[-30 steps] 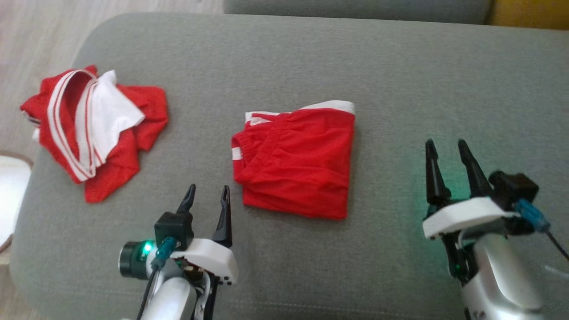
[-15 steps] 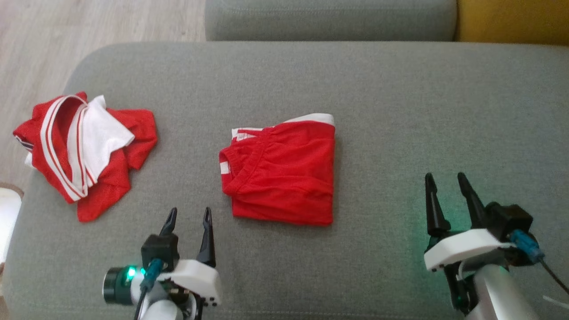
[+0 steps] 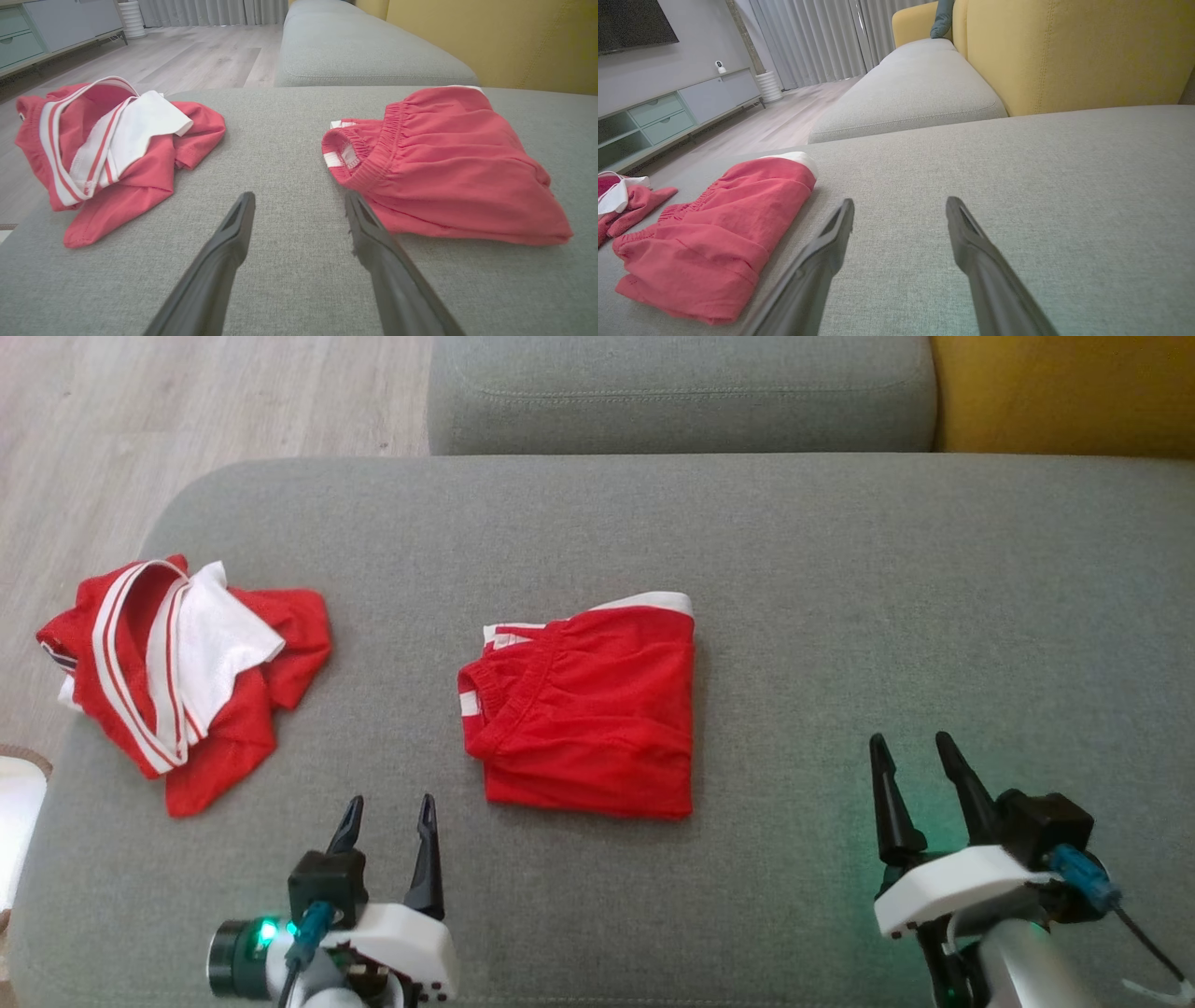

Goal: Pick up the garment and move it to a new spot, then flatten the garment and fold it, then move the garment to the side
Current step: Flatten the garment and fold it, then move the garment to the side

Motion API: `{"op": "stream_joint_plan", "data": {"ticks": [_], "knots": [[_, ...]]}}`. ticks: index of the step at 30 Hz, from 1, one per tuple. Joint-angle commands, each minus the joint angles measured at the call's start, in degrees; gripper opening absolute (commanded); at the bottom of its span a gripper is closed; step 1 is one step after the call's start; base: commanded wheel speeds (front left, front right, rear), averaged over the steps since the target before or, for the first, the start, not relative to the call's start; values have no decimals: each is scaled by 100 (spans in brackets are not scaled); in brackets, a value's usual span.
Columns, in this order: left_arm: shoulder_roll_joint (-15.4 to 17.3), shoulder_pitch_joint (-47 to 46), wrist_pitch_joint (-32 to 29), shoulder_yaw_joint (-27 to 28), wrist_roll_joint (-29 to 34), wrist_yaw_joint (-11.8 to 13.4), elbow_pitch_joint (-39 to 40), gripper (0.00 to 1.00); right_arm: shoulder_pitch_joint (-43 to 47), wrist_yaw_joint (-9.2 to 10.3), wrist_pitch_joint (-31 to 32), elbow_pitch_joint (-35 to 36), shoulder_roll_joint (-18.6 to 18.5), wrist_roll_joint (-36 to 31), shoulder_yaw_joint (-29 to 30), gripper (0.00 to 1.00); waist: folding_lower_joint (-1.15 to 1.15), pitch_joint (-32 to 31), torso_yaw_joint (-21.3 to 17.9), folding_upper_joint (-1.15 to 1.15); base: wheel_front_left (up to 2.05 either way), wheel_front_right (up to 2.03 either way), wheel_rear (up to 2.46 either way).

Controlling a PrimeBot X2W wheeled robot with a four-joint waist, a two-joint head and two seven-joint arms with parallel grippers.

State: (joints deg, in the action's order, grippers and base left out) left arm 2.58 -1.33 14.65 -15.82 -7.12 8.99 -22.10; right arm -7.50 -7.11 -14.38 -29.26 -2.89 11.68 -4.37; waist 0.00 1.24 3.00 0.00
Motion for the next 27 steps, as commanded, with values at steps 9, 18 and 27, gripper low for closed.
{"op": "stream_joint_plan", "data": {"ticks": [9, 18, 27], "knots": [[30, -273, 35, -42, -140, -59, 261, 100, -352, -37, -62, -12, 2, 168, -592, 100, 0, 311, 314, 0, 0, 0, 0], [30, -524, 35, -446, -281, -40, 231, 100, -1324, -37, -62, -781, 2, 563, -1321, 100, 0, 765, 1013, 0, 0, 0, 0], [30, -619, 35, -565, -367, 21, 248, 100, -1908, -37, -46, -1927, 2, 936, -1457, 100, 0, 988, 1282, 0, 0, 0, 0]]}}
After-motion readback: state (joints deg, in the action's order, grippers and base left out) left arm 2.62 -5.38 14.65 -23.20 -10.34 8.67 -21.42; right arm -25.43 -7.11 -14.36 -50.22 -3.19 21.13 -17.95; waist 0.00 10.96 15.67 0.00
